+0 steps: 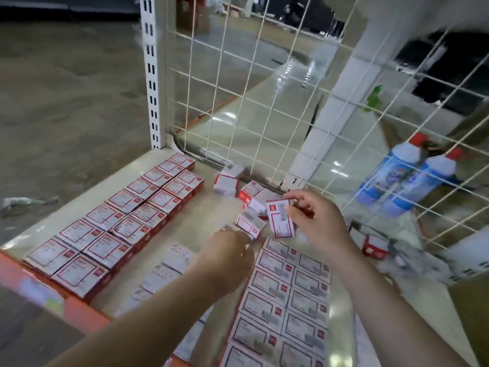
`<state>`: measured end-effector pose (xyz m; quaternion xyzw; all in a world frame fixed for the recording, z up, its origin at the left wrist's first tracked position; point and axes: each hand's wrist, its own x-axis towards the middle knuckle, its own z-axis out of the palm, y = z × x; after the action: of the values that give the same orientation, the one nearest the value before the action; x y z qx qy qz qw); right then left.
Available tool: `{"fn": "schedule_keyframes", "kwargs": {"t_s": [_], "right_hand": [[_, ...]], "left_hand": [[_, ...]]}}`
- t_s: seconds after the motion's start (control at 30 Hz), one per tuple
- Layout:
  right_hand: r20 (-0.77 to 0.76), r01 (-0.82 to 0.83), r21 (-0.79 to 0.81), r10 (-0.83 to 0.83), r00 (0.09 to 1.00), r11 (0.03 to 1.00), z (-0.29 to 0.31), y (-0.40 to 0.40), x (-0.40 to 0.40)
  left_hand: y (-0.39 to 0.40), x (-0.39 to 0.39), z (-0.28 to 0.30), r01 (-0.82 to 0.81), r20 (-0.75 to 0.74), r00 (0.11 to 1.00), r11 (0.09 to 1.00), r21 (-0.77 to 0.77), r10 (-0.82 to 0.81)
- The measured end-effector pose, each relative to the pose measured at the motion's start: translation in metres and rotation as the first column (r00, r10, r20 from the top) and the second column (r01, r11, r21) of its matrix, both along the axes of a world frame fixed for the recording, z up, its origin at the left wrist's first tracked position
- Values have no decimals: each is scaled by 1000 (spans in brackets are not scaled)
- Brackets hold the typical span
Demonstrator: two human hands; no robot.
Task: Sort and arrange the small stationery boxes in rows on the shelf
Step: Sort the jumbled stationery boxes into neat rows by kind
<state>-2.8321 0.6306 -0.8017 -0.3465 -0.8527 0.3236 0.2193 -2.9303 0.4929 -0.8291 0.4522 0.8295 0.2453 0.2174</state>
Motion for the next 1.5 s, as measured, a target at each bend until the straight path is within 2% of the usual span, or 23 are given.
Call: {"fn": "schedule_keyframes", "kwargs": {"t_s": [0.17,0.27,0.43,0.53,0.7,0.93,1.0,1.2,1.33,1.5], "right_hand": [[10,48,-87,-48,999,995,-1,-18,31],[-40,104,-139,-111,993,985,-5,-28,45],[-129,222,-329,-276,952,918,-19,-37,56],[-140,263,-405,-343,929,876,-24,-38,60],[-120,235,-455,-321,940,859,-24,-41,65],[-15,254,-432,-288,957,866,-32,-45,68],[25,245,-441,-261,965,863,-34,-46,71],[-6,114,-379,-126,992,918,-36,-50,80],[53,103,-247,-93,994,963,-37,-50,83],[212,48,-80,-30,977,996,-31,-50,88]], "left_hand": [[-2,26,-5,40,36,999,999,-25,-39],[-5,38,-10,40,138,990,999,21,-42],[0,56,-18,-103,428,903,988,113,45],[4,61,-21,-155,444,893,978,136,80],[2,59,-20,-257,513,849,947,194,125],[0,49,-17,-439,589,774,868,232,234],[0,47,-19,-431,576,784,871,237,232],[3,41,-24,-424,534,808,875,233,249],[2,41,-27,-388,485,842,891,235,238],[-1,45,-28,-288,434,886,926,244,161]]}}
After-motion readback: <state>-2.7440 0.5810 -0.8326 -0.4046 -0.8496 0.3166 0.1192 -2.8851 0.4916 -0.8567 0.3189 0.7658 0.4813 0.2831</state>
